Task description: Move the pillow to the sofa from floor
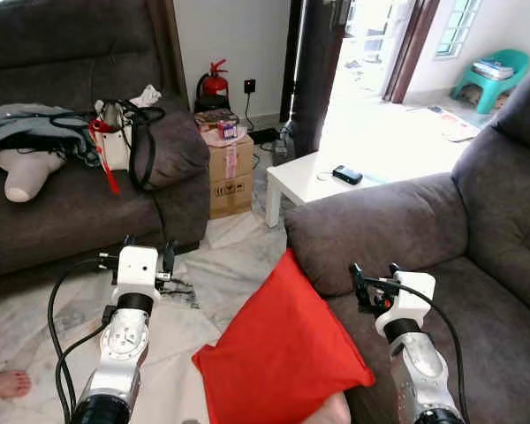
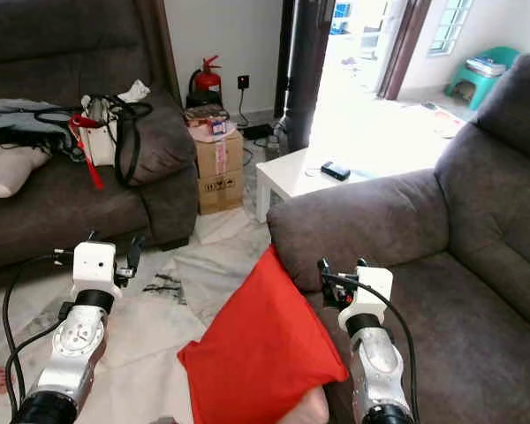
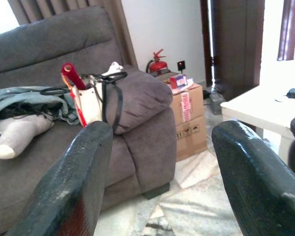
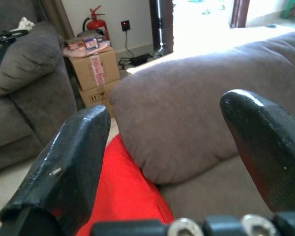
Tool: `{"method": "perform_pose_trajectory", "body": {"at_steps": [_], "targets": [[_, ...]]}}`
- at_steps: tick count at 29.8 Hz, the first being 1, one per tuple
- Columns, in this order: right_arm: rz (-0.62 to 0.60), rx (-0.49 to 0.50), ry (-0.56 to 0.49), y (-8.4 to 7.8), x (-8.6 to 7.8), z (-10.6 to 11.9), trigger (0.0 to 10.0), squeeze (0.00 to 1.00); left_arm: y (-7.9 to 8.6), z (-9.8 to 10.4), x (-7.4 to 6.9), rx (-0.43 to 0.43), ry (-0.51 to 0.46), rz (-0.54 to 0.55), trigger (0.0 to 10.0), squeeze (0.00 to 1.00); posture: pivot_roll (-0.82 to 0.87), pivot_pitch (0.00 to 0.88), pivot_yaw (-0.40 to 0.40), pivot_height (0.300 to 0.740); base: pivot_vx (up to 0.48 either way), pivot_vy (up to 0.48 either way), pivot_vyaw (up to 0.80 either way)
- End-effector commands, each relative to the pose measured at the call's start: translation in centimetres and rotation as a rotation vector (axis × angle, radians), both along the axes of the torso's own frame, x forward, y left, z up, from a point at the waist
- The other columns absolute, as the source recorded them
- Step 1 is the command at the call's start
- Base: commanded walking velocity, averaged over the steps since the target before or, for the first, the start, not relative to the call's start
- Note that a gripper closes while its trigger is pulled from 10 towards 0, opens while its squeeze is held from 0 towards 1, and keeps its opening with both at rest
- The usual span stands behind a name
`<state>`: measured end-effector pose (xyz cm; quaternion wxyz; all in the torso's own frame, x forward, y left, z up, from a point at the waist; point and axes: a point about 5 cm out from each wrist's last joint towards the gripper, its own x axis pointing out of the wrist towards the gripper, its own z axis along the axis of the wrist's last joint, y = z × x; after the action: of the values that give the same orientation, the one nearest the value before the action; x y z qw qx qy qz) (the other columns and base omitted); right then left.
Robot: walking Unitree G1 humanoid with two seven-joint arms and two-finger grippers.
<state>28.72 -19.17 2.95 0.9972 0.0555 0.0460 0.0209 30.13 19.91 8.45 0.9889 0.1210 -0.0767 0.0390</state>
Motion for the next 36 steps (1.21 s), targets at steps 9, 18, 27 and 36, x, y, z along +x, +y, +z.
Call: {"method": "perform_pose_trajectory", "body": {"at_steps": [9,18,27,36], "targets": [[0.012,-0.005,-0.004,-0.04,0.28,0.26,10.0,0.00,-0.19,-0.12,0.03,-0.007,0.010,-0.001,10.0,0.00,0.08,0.001,-0.044,0.643,0.000,0.000,0.00],[0.008,-0.008,0.007,-0.09,0.26,0.17,10.0,0.00,-0.14,-0.26,-0.08,-0.031,0.013,0.005,10.0,0.00,0.08,0.003,-0.044,0.643,0.000,0.039,0.00],[0.010,-0.007,0.011,-0.01,0.23,0.09,10.0,0.00,-0.27,-0.23,-0.07,-0.027,0.011,-0.001,10.0,0.00,0.08,0.005,-0.042,0.643,0.000,0.207,0.00],[0.012,-0.006,0.018,0.06,0.29,0.03,10.0,0.00,-0.26,-0.29,-0.08,-0.039,0.014,0.001,10.0,0.00,0.08,0.006,-0.042,0.643,0.000,0.265,0.00]]}}
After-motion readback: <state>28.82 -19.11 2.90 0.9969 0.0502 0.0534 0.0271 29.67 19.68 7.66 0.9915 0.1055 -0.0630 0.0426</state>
